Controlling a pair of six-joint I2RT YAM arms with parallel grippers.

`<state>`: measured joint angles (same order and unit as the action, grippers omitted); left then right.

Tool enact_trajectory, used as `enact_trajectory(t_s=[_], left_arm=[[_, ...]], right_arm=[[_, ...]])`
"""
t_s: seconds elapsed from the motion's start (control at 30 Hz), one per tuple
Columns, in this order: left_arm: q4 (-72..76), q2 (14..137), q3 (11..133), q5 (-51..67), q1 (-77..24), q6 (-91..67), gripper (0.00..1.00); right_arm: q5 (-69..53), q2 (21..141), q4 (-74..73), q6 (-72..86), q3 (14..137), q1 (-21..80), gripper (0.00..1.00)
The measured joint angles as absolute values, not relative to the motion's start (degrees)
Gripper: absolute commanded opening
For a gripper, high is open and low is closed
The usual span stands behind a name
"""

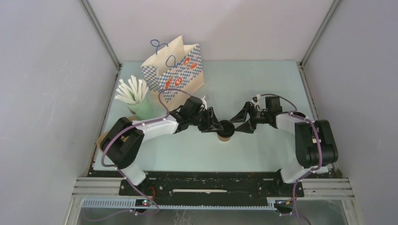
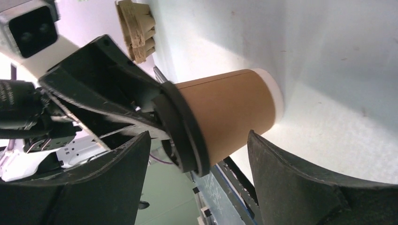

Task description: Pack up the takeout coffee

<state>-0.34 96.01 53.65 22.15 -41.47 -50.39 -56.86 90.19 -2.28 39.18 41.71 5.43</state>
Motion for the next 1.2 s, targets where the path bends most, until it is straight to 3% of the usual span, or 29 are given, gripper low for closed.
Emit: enact_trajectory(t_s=[0.07, 0.13, 0.2, 0.37, 0.5, 0.63, 0.73, 1.0, 1.2], left_arm=[[-0.32, 96.01, 53.65, 22.15, -41.50, -50.39, 0.49], [-0.32, 96.07, 53.63, 22.11, -41.50, -50.37, 0.48], [-0.25, 96.25, 53.47, 22.17, -41.50, -50.39, 0.49], [1.43, 96.44, 52.51, 22.72, -41.36, -50.54, 0.48], [2.42, 96.42, 52.18, 22.87, -41.34, -50.50, 0.49], [2.28, 96.25, 52.18, 22.63, -41.41, -50.50, 0.49], [2.09, 96.27, 52.34, 22.50, -41.45, -50.48, 0.49], [1.78, 96.38, 52.58, 22.55, -41.52, -50.41, 0.48], [1.83, 96.51, 52.56, 22.59, -41.54, -50.43, 0.48]], right_arm=[[-56.75, 92.12, -1.96, 39.00, 41.36, 5.37, 0.76], [-57.49, 94.65, -0.73, 39.16, 40.58, 5.32, 0.61], [-60.10, 96.01, 2.92, 40.51, 39.48, 4.91, 0.57], [-61.60, 96.60, 8.54, 41.47, 37.93, 4.95, 0.60], [-57.87, 92.84, 4.95, 40.60, 38.28, 5.37, 0.87], [-54.46, 86.52, -3.05, 39.03, 38.33, 5.76, 0.95], [-54.06, 83.72, -6.35, 37.52, 38.15, 7.31, 0.92], [-54.08, 83.64, -5.26, 37.78, 31.29, 11.31, 0.71], [-59.75, 89.03, -1.34, 37.89, 31.27, 9.98, 0.71]])
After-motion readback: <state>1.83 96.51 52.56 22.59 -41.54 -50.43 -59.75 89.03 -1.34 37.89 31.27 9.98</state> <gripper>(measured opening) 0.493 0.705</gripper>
